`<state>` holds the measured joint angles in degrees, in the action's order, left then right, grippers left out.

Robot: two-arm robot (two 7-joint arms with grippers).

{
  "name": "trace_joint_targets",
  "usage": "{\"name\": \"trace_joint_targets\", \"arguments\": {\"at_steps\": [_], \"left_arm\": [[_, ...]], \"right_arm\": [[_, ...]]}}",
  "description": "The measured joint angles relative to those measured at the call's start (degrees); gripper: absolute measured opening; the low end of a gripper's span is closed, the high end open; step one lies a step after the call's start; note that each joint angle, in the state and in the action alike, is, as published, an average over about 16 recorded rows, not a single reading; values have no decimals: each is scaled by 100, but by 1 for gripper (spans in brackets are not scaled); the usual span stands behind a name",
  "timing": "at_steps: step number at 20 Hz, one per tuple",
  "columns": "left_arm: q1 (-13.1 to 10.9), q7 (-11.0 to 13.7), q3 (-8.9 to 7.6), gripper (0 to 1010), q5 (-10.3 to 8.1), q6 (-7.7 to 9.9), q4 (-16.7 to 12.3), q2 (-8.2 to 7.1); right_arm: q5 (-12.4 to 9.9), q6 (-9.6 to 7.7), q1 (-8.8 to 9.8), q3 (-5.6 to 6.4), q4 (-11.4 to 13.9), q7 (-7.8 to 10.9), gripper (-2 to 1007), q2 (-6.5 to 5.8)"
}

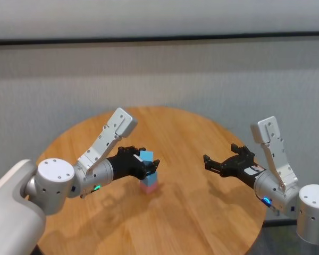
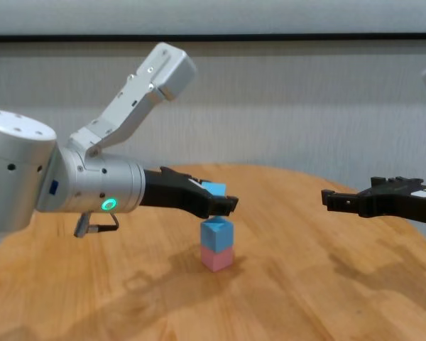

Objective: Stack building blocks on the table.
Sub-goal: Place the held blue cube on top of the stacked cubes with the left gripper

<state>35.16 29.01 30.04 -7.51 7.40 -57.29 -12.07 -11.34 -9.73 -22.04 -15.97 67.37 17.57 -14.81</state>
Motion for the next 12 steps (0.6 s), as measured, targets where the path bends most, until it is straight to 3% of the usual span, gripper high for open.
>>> {"name": "trace_joint_targets", "arguments": {"at_steps": [12], "left_arm": [[-83, -27, -48, 566, -110, 191, -208, -3]], "right_arm": [[0, 0, 0, 0, 0, 0, 1000, 0]]}}
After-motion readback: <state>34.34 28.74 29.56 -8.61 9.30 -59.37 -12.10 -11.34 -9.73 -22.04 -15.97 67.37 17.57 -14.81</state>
